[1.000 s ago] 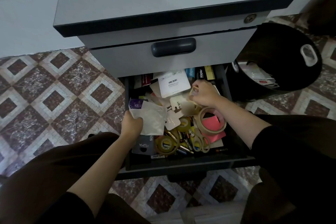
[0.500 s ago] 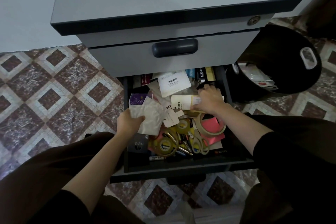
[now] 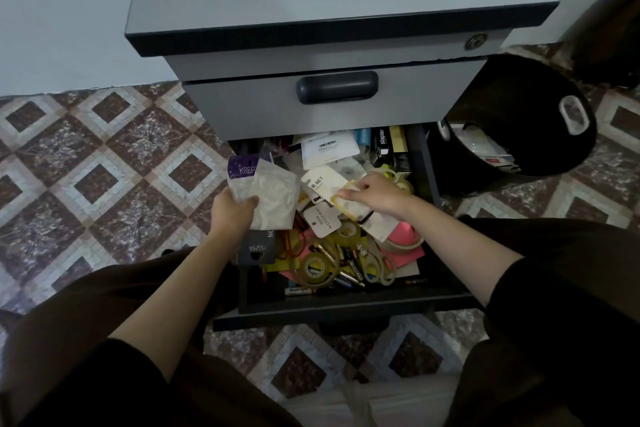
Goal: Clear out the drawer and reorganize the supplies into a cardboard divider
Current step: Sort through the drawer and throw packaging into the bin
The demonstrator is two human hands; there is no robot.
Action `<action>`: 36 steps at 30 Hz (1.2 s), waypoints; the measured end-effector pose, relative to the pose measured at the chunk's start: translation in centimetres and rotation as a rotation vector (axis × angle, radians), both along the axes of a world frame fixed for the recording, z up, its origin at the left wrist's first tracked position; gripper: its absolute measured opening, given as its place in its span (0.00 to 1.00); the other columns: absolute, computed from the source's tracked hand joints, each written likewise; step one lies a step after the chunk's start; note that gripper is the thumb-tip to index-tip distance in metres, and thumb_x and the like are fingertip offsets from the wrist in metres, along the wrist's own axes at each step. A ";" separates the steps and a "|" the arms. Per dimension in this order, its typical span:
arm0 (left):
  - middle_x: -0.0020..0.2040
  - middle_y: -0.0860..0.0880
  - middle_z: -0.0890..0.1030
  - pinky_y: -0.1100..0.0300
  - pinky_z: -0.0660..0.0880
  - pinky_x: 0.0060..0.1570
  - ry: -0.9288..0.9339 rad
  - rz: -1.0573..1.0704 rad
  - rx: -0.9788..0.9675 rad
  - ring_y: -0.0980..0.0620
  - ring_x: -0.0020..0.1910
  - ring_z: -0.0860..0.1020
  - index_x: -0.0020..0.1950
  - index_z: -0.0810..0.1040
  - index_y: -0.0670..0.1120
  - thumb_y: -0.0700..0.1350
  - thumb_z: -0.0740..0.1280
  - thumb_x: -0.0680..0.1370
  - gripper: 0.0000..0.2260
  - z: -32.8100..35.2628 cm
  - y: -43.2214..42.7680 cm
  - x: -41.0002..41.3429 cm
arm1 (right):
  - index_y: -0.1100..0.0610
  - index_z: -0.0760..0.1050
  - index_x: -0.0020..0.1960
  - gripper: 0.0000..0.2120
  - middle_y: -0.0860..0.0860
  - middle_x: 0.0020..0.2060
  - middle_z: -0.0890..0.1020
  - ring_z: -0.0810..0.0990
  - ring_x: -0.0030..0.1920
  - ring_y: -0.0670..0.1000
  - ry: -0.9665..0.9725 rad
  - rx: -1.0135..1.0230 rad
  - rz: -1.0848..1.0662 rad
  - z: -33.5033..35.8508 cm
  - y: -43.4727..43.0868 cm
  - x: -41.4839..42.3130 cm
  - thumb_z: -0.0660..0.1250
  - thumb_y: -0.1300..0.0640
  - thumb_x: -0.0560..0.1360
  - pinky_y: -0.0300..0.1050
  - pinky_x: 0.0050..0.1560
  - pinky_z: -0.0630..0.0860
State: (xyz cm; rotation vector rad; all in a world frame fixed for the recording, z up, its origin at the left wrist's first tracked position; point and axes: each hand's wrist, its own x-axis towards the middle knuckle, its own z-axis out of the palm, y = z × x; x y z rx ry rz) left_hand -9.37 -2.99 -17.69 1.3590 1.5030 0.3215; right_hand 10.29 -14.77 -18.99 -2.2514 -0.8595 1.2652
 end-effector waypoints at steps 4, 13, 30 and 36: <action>0.48 0.46 0.76 0.57 0.74 0.41 -0.012 0.019 0.011 0.48 0.47 0.75 0.52 0.71 0.44 0.36 0.61 0.79 0.05 0.0 0.1 -0.3 | 0.54 0.67 0.40 0.15 0.46 0.36 0.69 0.70 0.37 0.47 -0.047 -0.049 0.040 -0.9 0.8 -3.1 0.63 0.44 0.77 0.40 0.33 0.62; 0.50 0.45 0.78 0.54 0.75 0.45 -0.044 0.061 -0.054 0.46 0.49 0.78 0.54 0.74 0.43 0.36 0.61 0.78 0.07 -0.7 0.7 -1.2 | 0.59 0.66 0.67 0.31 0.60 0.66 0.67 0.62 0.68 0.61 -0.358 -0.197 0.212 -3.1 2.8 -5.3 0.71 0.46 0.71 0.53 0.63 0.67; 0.53 0.42 0.79 0.53 0.76 0.48 -0.044 0.064 -0.096 0.45 0.49 0.78 0.54 0.73 0.42 0.35 0.61 0.78 0.07 -0.6 0.4 -1.9 | 0.61 0.71 0.63 0.21 0.59 0.58 0.76 0.75 0.57 0.59 -0.294 -0.086 0.286 -2.6 1.5 -7.4 0.69 0.55 0.72 0.44 0.46 0.69; 0.51 0.45 0.77 0.51 0.76 0.51 -0.012 0.015 -0.105 0.46 0.50 0.75 0.58 0.70 0.43 0.34 0.57 0.78 0.11 0.8 -1.0 -1.8 | 0.59 0.65 0.67 0.26 0.57 0.57 0.77 0.76 0.54 0.58 -0.193 0.046 0.060 -0.3 -0.5 -6.4 0.69 0.53 0.73 0.42 0.41 0.68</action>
